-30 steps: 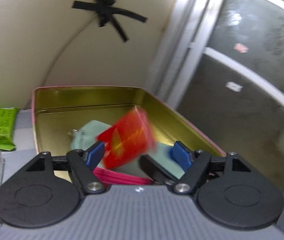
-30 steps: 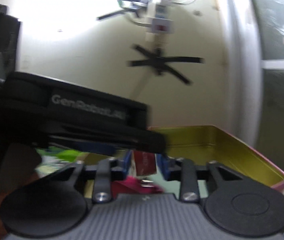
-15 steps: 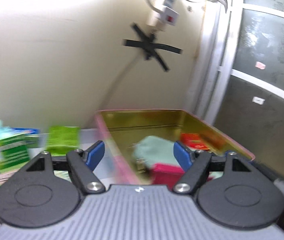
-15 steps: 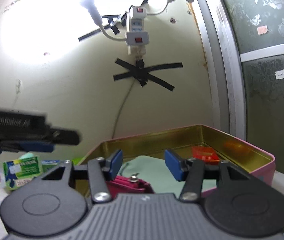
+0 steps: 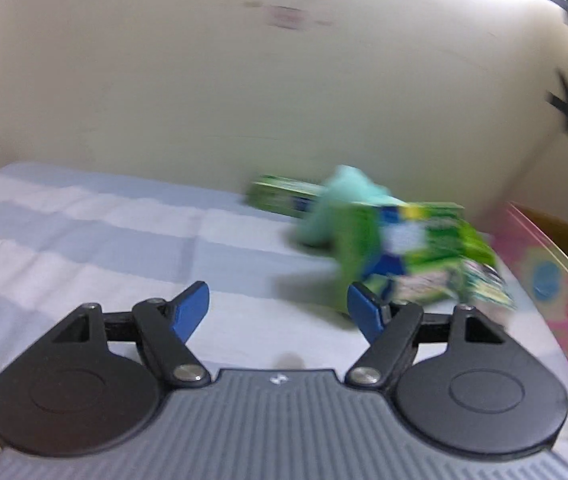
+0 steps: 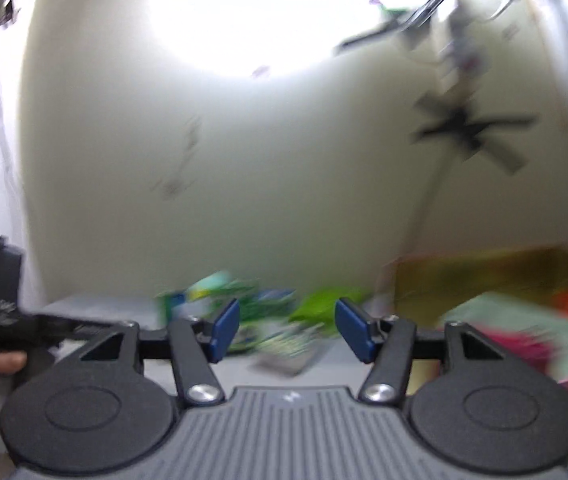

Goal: Organize objects

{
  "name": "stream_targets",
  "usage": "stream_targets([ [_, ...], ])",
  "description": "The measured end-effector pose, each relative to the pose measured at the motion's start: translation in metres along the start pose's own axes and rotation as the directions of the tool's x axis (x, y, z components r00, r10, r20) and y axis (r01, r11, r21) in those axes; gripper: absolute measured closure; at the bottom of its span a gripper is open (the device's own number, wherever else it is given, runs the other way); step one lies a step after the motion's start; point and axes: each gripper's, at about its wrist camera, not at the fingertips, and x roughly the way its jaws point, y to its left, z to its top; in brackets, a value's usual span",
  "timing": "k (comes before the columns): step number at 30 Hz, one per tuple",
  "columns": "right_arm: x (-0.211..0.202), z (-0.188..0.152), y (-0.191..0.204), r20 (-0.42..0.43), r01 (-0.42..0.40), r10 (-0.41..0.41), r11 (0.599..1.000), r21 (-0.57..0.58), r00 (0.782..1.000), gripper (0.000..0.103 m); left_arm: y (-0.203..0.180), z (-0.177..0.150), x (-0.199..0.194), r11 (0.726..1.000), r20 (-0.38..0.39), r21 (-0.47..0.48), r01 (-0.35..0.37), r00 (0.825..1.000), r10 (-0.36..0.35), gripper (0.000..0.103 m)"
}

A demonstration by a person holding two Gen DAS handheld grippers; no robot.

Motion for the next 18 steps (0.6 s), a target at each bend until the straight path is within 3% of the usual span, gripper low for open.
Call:
stream_targets([
  [3, 0.05, 0.013, 0.008, -0.085, -0.06, 0.063, 0.998, 0.032, 0.994, 0.045, 0.02, -0.004, 0.011, 0.993, -0.024, -0.117, 0.029, 0.999, -0.032, 0.027],
  [6, 0.109, 0.032, -0.003, -0.15, -0.089, 0.11, 0.986, 0.139, 0.983, 0.042, 0.031, 0.0, 0.013, 0.979, -0.001, -0.18, 0.095, 0.995, -0.096, 0.025],
  [8, 0.146, 0.042, -0.015, -0.167, -0.103, 0.143, 0.969, 0.225, 0.976, 0.031, 0.035, 0.0, 0.014, 0.968, -0.005, -0.215, 0.131, 0.991, -0.135, 0.025],
  [9, 0.164, 0.047, -0.02, -0.171, -0.094, 0.139, 0.965, 0.246, 0.975, 0.018, 0.036, -0.002, 0.014, 0.962, -0.005, -0.23, 0.149, 0.988, -0.154, 0.025],
  [10, 0.178, 0.049, -0.025, -0.177, -0.081, 0.13, 0.962, 0.26, 0.976, 0.014, 0.039, -0.003, 0.014, 0.956, -0.003, -0.247, 0.159, 0.986, -0.165, 0.025],
  [12, 0.203, 0.048, -0.034, -0.204, -0.085, 0.156, 0.943, 0.321, 0.967, 0.014, 0.041, -0.002, 0.016, 0.947, 0.002, -0.272, 0.168, 0.985, -0.174, 0.025],
  [14, 0.22, 0.044, -0.038, -0.253, -0.136, 0.251, 0.907, 0.399, 0.934, 0.022, 0.044, 0.0, 0.017, 0.94, 0.011, -0.293, 0.173, 0.984, -0.177, 0.025],
  [15, 0.221, 0.042, -0.035, -0.274, -0.147, 0.268, 0.908, 0.393, 0.924, 0.04, 0.045, 0.001, 0.017, 0.937, 0.015, -0.302, 0.176, 0.984, -0.18, 0.025],
  [18, 0.195, 0.036, -0.018, -0.26, -0.213, 0.298, 0.927, 0.308, 0.919, 0.048, 0.051, 0.001, 0.014, 0.924, 0.026, -0.333, 0.188, 0.981, -0.19, 0.025],
])
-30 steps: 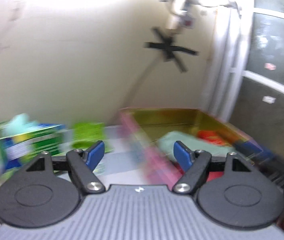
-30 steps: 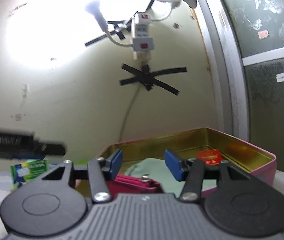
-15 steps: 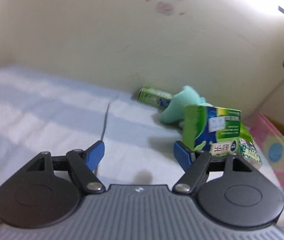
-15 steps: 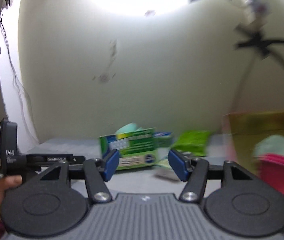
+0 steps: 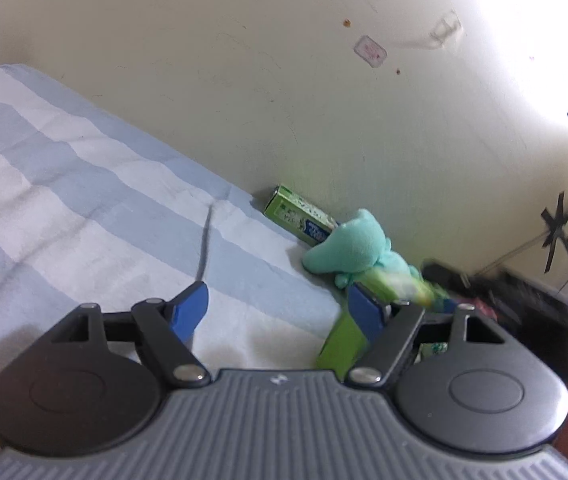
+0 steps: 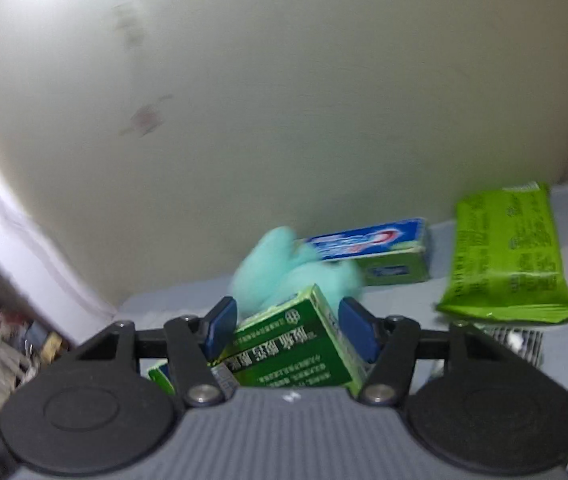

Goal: Organize objects

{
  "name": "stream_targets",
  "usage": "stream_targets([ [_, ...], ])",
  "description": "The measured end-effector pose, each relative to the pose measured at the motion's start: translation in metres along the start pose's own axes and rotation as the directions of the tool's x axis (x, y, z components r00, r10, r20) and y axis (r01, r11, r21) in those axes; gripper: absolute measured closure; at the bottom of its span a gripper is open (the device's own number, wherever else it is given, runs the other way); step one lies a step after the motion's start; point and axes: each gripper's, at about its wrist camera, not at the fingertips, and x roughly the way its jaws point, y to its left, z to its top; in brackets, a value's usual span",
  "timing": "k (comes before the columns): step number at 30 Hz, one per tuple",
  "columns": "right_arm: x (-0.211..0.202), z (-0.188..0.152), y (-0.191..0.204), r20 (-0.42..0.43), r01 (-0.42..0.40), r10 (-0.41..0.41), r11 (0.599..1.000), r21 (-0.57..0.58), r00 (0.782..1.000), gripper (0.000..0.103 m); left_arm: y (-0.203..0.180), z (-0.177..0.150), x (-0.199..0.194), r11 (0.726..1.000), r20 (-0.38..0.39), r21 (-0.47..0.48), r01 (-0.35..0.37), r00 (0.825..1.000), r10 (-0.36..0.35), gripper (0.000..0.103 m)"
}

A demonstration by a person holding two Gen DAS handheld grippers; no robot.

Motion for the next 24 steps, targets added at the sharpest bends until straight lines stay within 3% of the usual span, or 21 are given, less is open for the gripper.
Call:
stream_targets([
  [3, -0.039, -0.028, 0.015, -0.004, -0.029, 0.029, 0.997, -0.073, 1.0, 0.05, 0.001, 0.0, -0.005, 0.999, -0.011, -0.024, 0.021, 1.0, -0.021, 0.025],
  [6, -0.082, -0.067, 0.028, -0.043, -0.03, 0.023, 0.984, -0.175, 0.999, 0.058, -0.003, -0.001, -0.011, 0.999, -0.022, -0.015, 0.051, 0.998, -0.051, 0.025],
  [9, -0.118, -0.11, 0.036, -0.054, 0.015, -0.03, 0.966, -0.258, 0.998, 0.056, -0.012, -0.002, -0.018, 0.997, -0.022, 0.032, 0.073, 0.997, -0.072, 0.025],
  [12, -0.13, -0.122, 0.034, -0.046, 0.043, -0.057, 0.964, -0.263, 0.997, 0.044, -0.021, -0.003, -0.024, 0.995, -0.045, 0.088, 0.049, 0.998, -0.045, 0.025],
  [17, -0.115, -0.108, 0.034, -0.047, 0.048, -0.064, 0.958, -0.281, 0.997, 0.033, -0.027, -0.015, -0.046, 0.99, -0.104, 0.13, 0.045, 0.994, -0.032, 0.025],
  [21, -0.099, -0.105, 0.049, -0.07, 0.045, -0.077, 0.926, -0.374, 0.995, 0.017, -0.028, -0.032, -0.054, 0.988, -0.189, 0.135, 0.077, 0.981, -0.051, 0.024],
  [24, -0.068, -0.1, 0.056, -0.128, 0.036, -0.096, 0.913, -0.406, 0.987, 0.016, -0.035, -0.044, -0.047, 0.984, -0.232, 0.165, 0.068, 0.972, -0.028, 0.02],
])
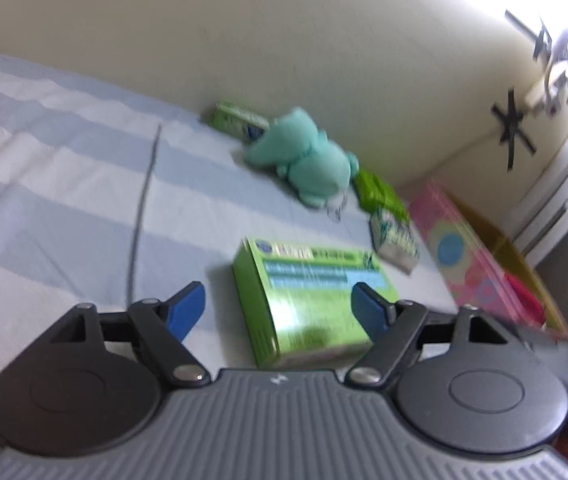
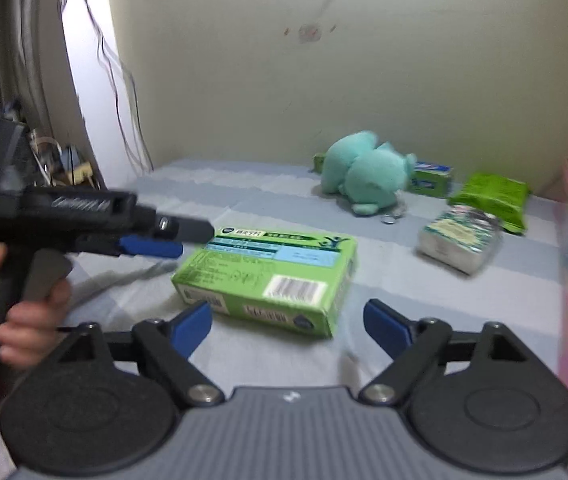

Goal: Organize objects

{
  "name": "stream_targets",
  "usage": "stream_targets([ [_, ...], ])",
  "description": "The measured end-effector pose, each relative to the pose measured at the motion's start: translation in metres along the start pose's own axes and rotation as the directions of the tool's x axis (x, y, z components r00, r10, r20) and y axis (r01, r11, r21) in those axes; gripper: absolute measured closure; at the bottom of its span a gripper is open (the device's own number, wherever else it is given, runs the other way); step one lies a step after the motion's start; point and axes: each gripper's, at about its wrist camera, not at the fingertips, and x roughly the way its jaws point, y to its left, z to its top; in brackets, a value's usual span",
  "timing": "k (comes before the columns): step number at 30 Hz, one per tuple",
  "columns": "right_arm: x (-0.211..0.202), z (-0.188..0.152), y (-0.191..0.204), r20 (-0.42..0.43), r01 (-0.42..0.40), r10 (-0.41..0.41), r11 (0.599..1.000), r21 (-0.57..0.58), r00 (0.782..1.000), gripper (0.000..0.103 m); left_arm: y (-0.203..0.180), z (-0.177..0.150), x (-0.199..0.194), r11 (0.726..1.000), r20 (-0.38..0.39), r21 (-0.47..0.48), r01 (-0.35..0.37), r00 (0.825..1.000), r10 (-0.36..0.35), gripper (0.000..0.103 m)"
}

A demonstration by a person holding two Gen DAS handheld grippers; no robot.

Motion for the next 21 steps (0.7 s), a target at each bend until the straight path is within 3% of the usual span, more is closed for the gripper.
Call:
stream_targets([
  [2, 0.021, 0.003, 0.004, -0.042, 0.02, -0.021, 0.999, -0.039, 0.999, 0.018, -0.008, -0.005, 0.009, 0.999, 0.008, 0.051, -0.019, 1.0, 0.018, 0.023],
  [3, 0.03, 0.003, 0.006, -0.054, 0.026, -0.029, 0.998, -0.056, 0.998, 0.026, -0.014, -0.007, 0.012, 0.996, 0.012, 0.086, -0.036, 0.999, 0.035, 0.03],
  [4, 0.029, 0.004, 0.009, -0.037, 0.034, -0.036, 0.997, -0.067, 0.999, 0.038, -0.02, -0.007, 0.014, 0.994, 0.012, 0.099, -0.043, 0.999, 0.042, 0.03],
  [6, 0.019, 0.003, 0.008, 0.009, 0.054, -0.053, 0.997, -0.058, 0.999, 0.038, -0.028, -0.001, 0.01, 0.996, 0.036, 0.086, -0.028, 0.999, 0.025, 0.031],
  [9, -0.019, 0.002, -0.002, 0.13, 0.111, -0.105, 0.993, -0.045, 0.986, 0.039, -0.053, 0.015, 0.003, 0.993, 0.079, 0.106, 0.059, 0.995, -0.068, 0.033],
  [11, -0.051, 0.004, -0.01, 0.212, 0.183, -0.169, 0.982, -0.048, 0.963, 0.039, -0.082, 0.023, 0.001, 0.979, 0.112, 0.167, 0.116, 0.984, -0.135, 0.032],
  [15, -0.108, 0.001, -0.037, 0.314, 0.341, -0.316, 0.94, -0.026, 0.895, 0.039, -0.153, 0.031, 0.016, 0.932, 0.139, 0.296, 0.207, 0.956, -0.257, 0.032],
  [19, -0.148, -0.016, -0.077, 0.325, 0.476, -0.462, 0.879, 0.04, 0.826, 0.039, -0.22, 0.022, 0.05, 0.877, 0.096, 0.389, 0.283, 0.934, -0.344, 0.031],
  [21, -0.159, -0.027, -0.099, 0.3, 0.511, -0.512, 0.855, 0.087, 0.805, 0.039, -0.245, 0.015, 0.07, 0.859, 0.063, 0.41, 0.306, 0.93, -0.362, 0.031],
])
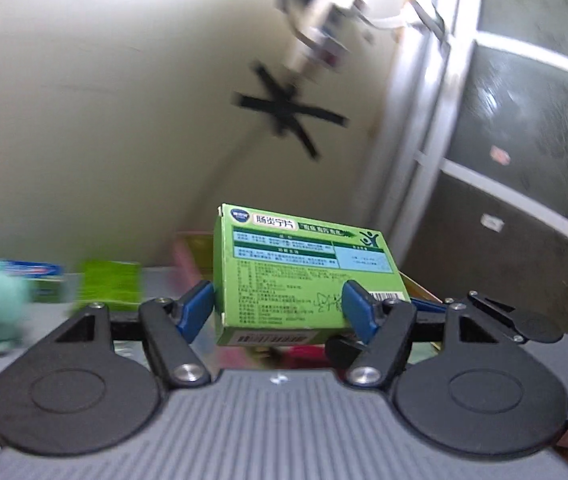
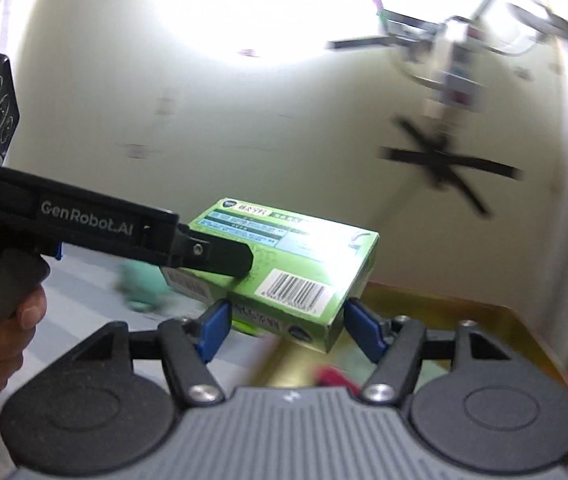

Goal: Organize objects

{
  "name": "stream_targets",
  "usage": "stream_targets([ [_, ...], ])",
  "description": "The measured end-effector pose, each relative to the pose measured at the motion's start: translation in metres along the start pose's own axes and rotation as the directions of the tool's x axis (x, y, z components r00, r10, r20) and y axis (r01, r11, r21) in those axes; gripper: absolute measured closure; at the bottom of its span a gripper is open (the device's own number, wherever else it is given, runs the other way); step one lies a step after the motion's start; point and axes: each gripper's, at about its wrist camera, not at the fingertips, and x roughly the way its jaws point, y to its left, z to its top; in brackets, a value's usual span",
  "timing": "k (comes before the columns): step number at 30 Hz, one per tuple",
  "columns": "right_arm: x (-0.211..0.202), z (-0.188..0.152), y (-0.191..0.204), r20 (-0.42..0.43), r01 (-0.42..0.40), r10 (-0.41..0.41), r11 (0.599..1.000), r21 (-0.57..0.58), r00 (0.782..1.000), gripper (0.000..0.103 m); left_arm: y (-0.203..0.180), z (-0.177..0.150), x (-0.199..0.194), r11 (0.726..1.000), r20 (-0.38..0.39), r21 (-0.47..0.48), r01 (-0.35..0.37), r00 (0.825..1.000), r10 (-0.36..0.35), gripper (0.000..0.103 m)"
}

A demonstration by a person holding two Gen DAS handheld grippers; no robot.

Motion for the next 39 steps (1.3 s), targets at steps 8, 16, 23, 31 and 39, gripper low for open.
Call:
stream_targets([
  [8, 0.038, -0.025, -0.062, -0.058, 0.288, -0.289, 0.957, -0.02, 0.956, 0.035, -0.055, -0.005, 0.086, 0.979, -0.041, 0.178, -0.096, 0.994, 0.105, 0.03],
  [16, 0.028, -0.052, -0.084, -0.046, 0.264, -0.261, 0.96, 0.094, 0.964, 0.035, -0.044, -0.016, 0.076, 0.975, -0.034, 0.165, -0.149, 0.987, 0.157, 0.03],
  [23, 0.019, -0.049, -0.077, -0.031, 0.251, -0.249, 0.961, 0.12, 0.968, 0.034, -0.054, -0.018, 0.068, 0.969, -0.056, 0.183, -0.166, 0.982, 0.179, 0.03],
  [31, -0.002, -0.044, -0.065, -0.023, 0.254, -0.254, 0.955, 0.149, 0.967, 0.033, -0.053, -0.017, 0.046, 0.962, -0.073, 0.168, -0.214, 0.971, 0.229, 0.03],
  [39, -0.023, -0.035, -0.049, 0.002, 0.24, -0.243, 0.956, 0.167, 0.97, 0.032, -0.038, -0.02, 0.014, 0.953, -0.068, 0.151, -0.263, 0.959, 0.275, 0.03],
])
